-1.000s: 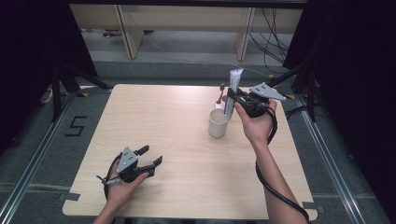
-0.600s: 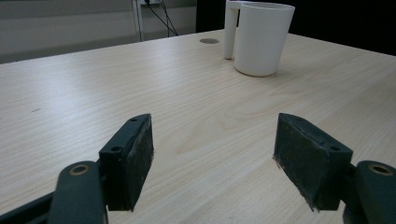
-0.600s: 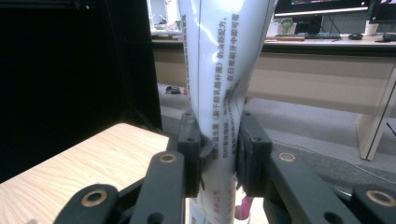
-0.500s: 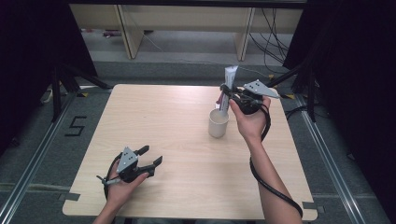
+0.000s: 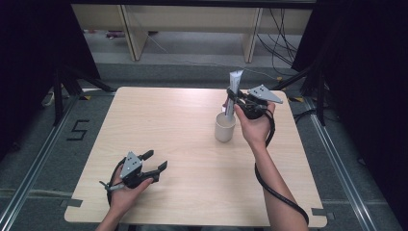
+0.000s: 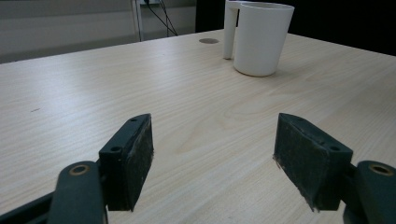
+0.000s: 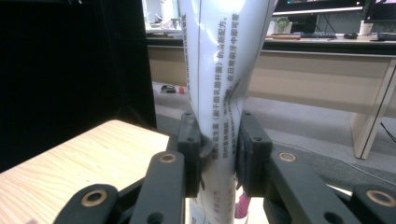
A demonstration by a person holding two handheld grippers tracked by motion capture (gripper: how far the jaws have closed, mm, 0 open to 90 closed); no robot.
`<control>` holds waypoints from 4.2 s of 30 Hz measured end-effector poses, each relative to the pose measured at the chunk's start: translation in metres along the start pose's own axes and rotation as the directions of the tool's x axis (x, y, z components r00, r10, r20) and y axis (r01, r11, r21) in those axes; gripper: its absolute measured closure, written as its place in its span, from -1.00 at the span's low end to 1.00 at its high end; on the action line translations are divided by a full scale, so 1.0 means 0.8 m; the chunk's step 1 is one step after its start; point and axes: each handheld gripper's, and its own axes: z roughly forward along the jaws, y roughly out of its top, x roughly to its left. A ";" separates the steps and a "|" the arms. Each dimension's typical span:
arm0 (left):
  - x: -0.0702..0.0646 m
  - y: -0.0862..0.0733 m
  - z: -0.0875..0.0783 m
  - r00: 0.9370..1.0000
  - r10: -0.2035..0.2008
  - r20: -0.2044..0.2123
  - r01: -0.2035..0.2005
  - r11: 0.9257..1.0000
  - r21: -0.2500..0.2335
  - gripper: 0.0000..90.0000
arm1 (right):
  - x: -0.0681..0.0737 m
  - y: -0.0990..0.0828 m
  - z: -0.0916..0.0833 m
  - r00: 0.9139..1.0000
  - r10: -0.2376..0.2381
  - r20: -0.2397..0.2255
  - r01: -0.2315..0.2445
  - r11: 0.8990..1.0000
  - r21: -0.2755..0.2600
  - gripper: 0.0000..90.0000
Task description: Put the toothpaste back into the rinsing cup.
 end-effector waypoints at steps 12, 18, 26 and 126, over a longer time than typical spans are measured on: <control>0.000 0.000 0.000 1.000 -0.002 0.002 0.002 1.000 0.000 -0.37 | 0.003 -0.021 0.012 1.000 -0.010 -0.004 0.010 1.000 0.021 0.66; 0.000 0.000 0.000 1.000 -0.001 0.000 0.001 1.000 0.001 -0.37 | 0.005 -0.025 0.014 1.000 -0.008 -0.005 0.008 0.999 0.031 0.66; 0.000 0.000 0.000 1.000 -0.001 0.001 0.001 1.000 0.001 -0.38 | 0.004 -0.033 0.017 1.000 0.003 -0.004 -0.002 0.999 0.038 0.66; 0.000 -0.001 0.000 1.000 -0.004 0.012 0.004 1.000 -0.008 -0.38 | 0.001 -0.094 0.035 1.000 0.005 0.001 -0.005 0.992 0.127 0.65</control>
